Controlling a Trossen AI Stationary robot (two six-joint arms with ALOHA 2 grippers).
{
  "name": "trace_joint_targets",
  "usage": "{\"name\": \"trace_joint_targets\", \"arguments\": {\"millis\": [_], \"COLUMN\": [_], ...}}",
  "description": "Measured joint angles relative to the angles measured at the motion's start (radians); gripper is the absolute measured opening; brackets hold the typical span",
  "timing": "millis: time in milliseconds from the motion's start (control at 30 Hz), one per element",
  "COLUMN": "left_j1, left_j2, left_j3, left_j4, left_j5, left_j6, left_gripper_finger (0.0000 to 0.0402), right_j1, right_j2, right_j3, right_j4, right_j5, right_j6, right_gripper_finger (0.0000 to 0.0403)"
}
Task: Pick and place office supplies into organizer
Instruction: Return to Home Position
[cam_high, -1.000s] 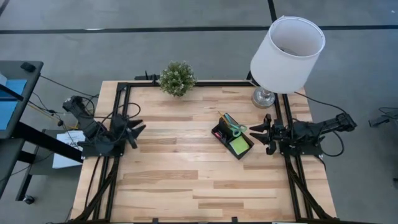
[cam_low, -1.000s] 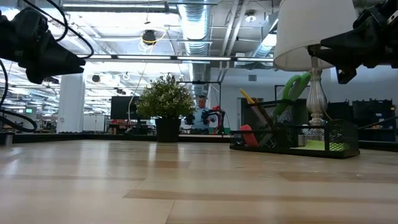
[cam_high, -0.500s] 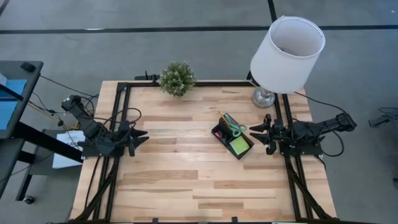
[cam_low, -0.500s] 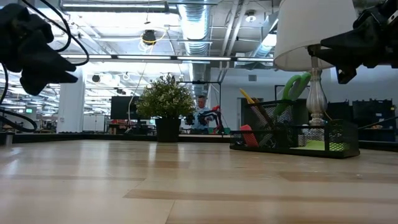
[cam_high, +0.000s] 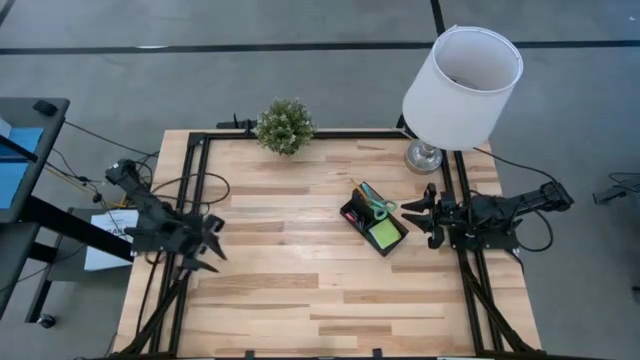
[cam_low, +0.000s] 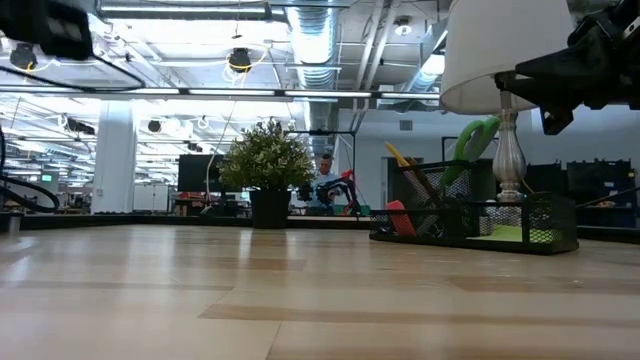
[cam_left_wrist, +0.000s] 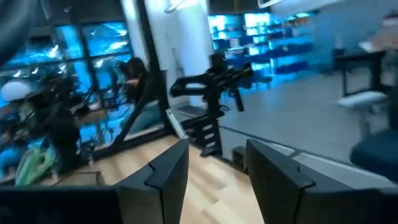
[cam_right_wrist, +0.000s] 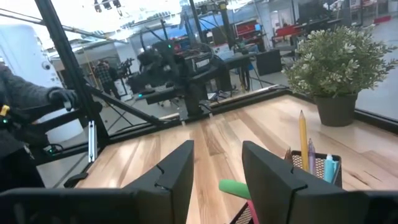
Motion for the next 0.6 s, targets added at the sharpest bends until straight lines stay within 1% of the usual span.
{"name": "trace_joint_targets", "arguments": {"millis": [33, 100, 133, 167, 267, 333, 467, 600], "left_j1": [0.023, 0.076, 0.103, 0.126, 0.195, 0.243, 0.337, 0.424], "left_j2": [0.003, 0.009, 0.011, 0.014, 0.001, 0.001, 0.002, 0.003], "left_j3": [-0.026, -0.026, -0.026, -0.028, -0.029, -0.029, -0.029, -0.029], "left_j4": [0.030, -0.017, -0.047, -0.046, -0.006, 0.027, -0.069, -0.071], "left_j5": [0.005, -0.023, -0.031, -0.032, 0.060, 0.081, 0.156, 0.210], "left_j6": [-0.029, -0.205, -0.269, -0.279, -0.187, -0.179, -0.214, -0.214], "left_gripper_finger": [0.0154, 0.0154, 0.0154, 0.0154, 0.0154, 0.0154, 0.0154, 0.0154], "right_j1": [0.000, 0.000, 0.000, 0.000, 0.000, 0.000, 0.000, 0.000], "right_j2": [0.000, 0.000, 0.000, 0.000, -0.001, -0.001, -0.001, -0.001], "right_j3": [0.000, 0.000, 0.000, 0.000, 0.000, 0.000, 0.000, 0.000], "right_j4": [0.000, 0.000, 0.000, 0.000, 0.000, 0.000, 0.000, 0.000], "right_j5": [0.000, 0.000, 0.000, 0.000, 0.000, 0.000, 0.000, 0.000], "right_j6": [0.000, 0.000, 0.000, 0.000, 0.000, 0.000, 0.000, 0.000], "right_gripper_finger": [0.0129, 0.0129, 0.0129, 0.0129, 0.0129, 0.0129, 0.0129, 0.0129]}}
